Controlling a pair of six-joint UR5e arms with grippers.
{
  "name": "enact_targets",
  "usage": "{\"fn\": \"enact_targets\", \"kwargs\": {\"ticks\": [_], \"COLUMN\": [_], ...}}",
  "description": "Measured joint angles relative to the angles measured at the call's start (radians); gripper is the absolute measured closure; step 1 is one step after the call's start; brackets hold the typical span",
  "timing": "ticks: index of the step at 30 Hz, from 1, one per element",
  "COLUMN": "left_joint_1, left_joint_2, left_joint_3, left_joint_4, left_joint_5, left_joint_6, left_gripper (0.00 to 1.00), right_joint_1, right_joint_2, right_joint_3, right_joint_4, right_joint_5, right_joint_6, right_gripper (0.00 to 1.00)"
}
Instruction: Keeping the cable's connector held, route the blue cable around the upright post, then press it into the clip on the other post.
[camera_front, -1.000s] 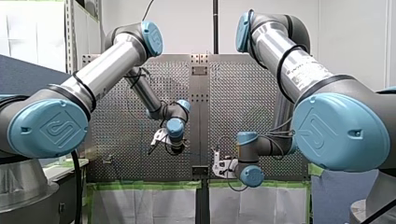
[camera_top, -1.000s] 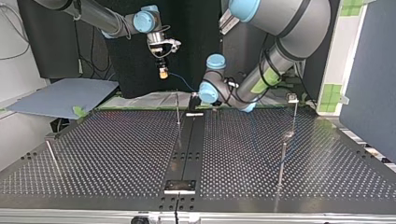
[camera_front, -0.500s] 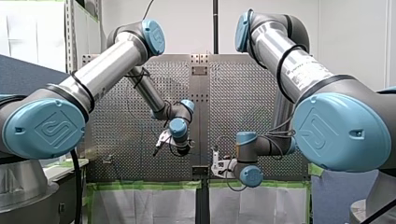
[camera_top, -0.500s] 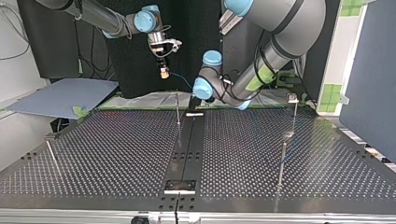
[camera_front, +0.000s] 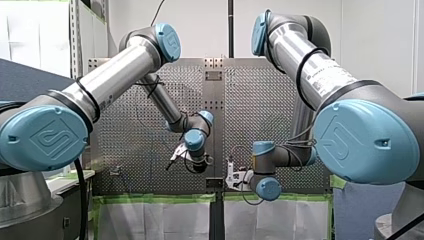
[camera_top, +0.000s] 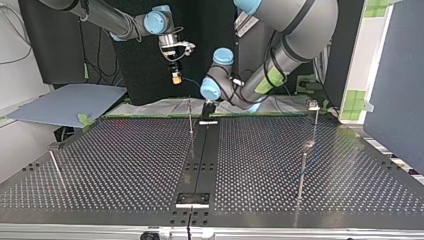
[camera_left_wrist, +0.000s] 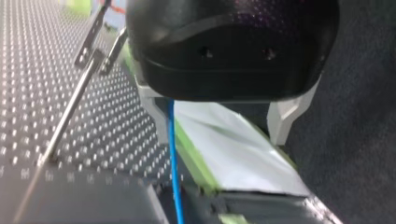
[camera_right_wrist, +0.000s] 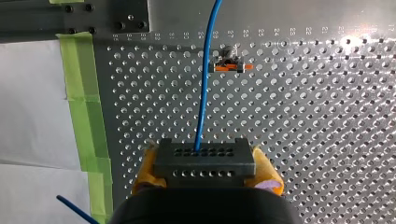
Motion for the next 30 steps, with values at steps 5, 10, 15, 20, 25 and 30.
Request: {"fn": "enact_targets", "kwargs": {"ticks": [5,10,15,20,25,30], "left_joint_1": [-0.011,-0.020,-0.027,-0.029,-0.034,-0.037], "left_joint_2": [0.000,-0.010,-0.015,-0.016,-0.016,-0.016], "left_joint_3": [0.000,0.000,0.000,0.000,0.000,0.000], "left_joint_4": [0.005,0.009,0.010,0.024,0.051,0.072], "left_joint_5": [0.036,0.067,0.095,0.091,0.088,0.085], "left_joint_6": [0.002,0.002,-0.006,-0.011,-0.029,-0.038], "left_gripper": [0.00,0.00,0.00,0.00,0.00,0.00], "right_joint_1": [0.000,0.001,0.001,0.001,0.001,0.001], "right_joint_2": [0.000,0.000,0.000,0.000,0.000,0.000], "right_joint_3": [0.000,0.000,0.000,0.000,0.000,0.000], "right_joint_4": [0.002,0.000,0.001,0.004,0.004,0.004], "right_joint_5": [0.000,-0.001,-0.001,0.001,0.003,0.004], "right_joint_6": [-0.002,-0.001,-0.001,-0.003,-0.003,-0.003], "right_gripper": [1.00,1.00,1.00,1.00,1.00,1.00]}}
